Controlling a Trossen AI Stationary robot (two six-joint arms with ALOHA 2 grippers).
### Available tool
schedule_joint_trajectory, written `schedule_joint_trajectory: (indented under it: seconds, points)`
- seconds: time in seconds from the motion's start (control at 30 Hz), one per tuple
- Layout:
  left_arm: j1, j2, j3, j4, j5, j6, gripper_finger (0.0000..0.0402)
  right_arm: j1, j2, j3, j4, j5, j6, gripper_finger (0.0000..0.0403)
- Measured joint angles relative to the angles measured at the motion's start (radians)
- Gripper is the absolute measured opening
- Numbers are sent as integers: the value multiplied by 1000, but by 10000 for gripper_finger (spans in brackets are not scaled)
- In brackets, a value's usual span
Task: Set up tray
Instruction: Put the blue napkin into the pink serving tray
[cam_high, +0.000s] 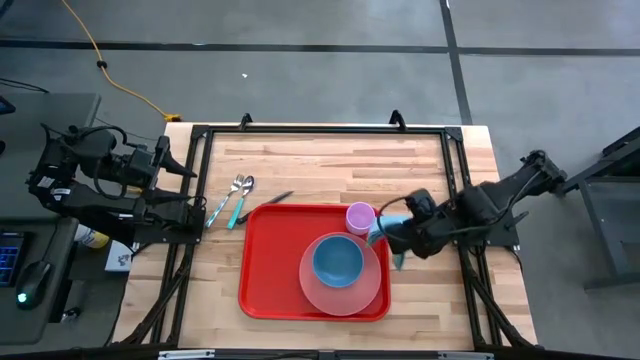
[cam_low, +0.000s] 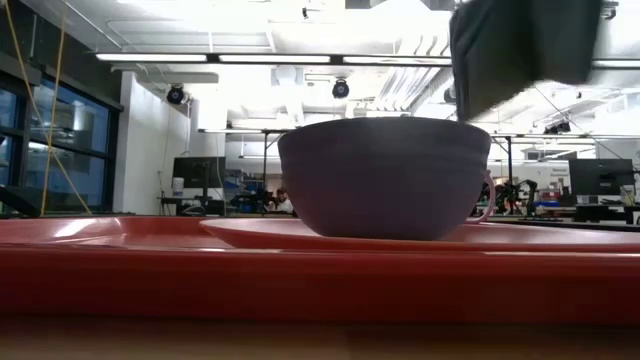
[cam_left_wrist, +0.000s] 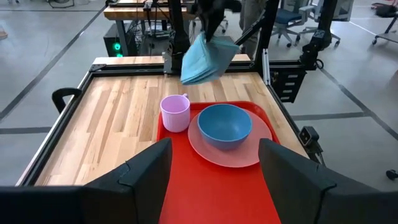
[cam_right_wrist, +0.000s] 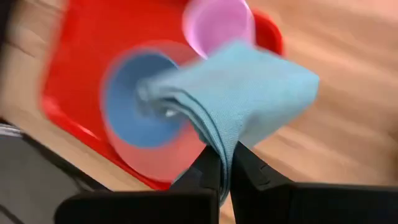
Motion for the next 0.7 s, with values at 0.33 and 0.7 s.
schedule_joint_trajectory:
  seconds: [0.33, 0.7]
  points:
    - [0, 5, 0, 0, -31, 42, 273, -130, 0, 101, 345, 138, -430, 0]
    - [0, 51, 1, 35, -34, 60, 273, -226, 0, 106, 971, 53, -905, 0]
